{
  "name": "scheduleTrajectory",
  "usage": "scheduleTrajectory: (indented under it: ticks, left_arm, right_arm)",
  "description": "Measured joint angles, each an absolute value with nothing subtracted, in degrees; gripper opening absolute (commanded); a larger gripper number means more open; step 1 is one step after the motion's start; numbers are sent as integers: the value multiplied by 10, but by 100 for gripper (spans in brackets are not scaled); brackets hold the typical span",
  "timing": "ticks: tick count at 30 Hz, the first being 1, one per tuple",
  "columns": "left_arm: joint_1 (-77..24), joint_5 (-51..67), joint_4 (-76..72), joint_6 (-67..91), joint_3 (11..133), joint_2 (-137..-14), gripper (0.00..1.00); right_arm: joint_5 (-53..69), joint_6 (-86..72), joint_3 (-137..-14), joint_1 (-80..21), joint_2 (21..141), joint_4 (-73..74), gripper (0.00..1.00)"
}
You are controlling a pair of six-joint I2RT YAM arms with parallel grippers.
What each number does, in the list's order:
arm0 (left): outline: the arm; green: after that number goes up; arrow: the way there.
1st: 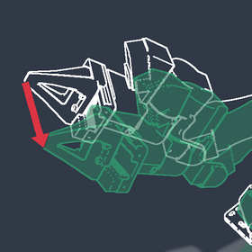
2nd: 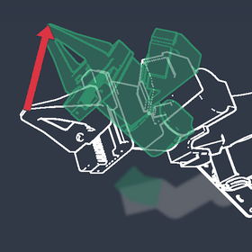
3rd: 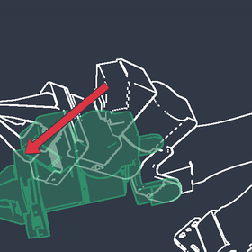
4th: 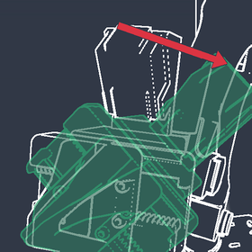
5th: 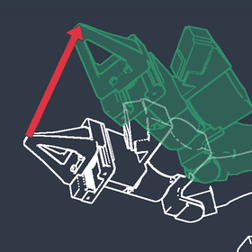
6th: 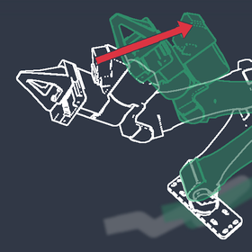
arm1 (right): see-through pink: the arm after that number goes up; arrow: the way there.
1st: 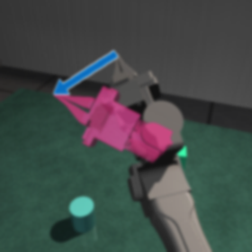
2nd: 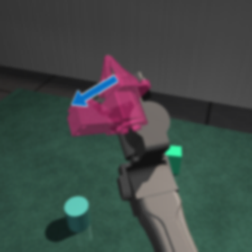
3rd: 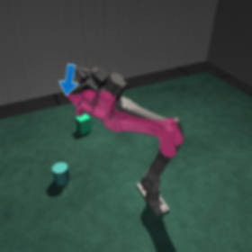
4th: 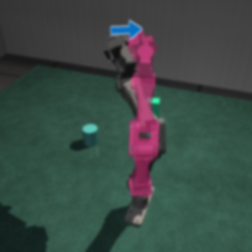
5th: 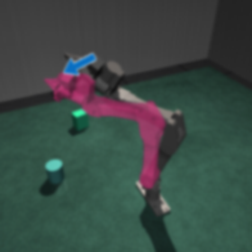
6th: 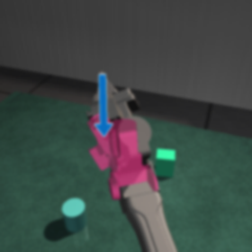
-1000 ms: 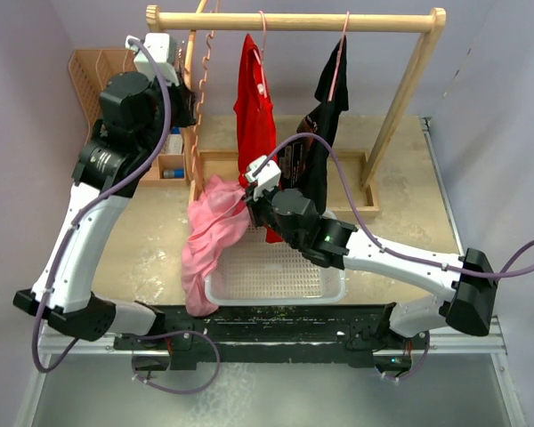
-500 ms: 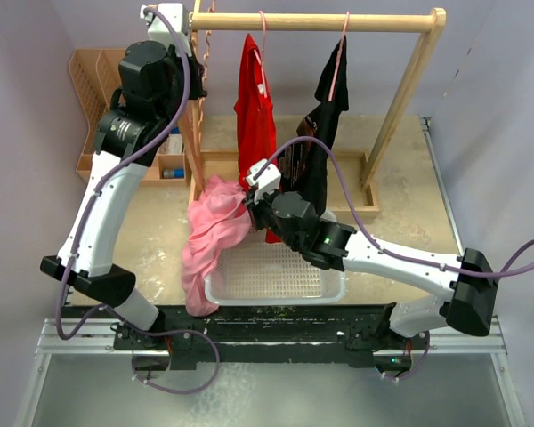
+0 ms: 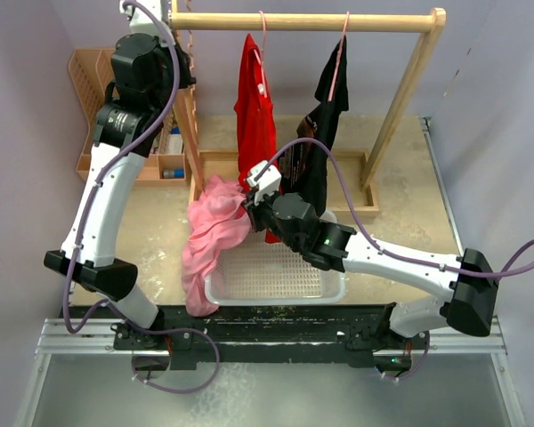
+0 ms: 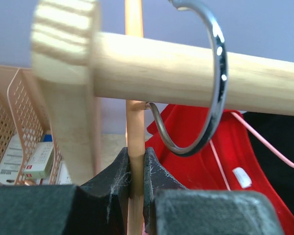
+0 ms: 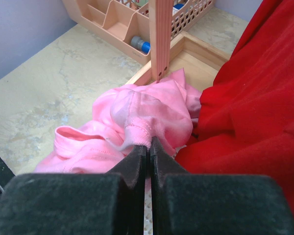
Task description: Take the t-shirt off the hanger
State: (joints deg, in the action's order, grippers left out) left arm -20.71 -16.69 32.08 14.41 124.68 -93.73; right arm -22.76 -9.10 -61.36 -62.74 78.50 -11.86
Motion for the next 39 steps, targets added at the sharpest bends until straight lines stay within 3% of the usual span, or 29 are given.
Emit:
scheduleTrajectory:
  ticks: [7,9,11,18,20,39]
  left_arm:
    - [-173,-145,290,181,1199,-938,0]
    - [-171,-137,278,189,1190,-936,5]
    - [-168,-129,268,195,1182,-935,18]
    - [-164,-99,238,210,1129,-915,84]
    - [-164,-88,224,218,1103,-901,100]
    - [-150,42,166,243,933,-658,99]
  right_arm:
    - [-227,-96,-614,-627,778,-120,0]
    - [-226,-96,-614,-627,778,-120,0]
    - [-225,-97,-614,-627,778,-120,0]
    - [-223,-99,-614,-628,778,-120,0]
    - [-223,-99,-614,-629,778,-120,0]
    - [-201,-68,-657,-630,778,-99,0]
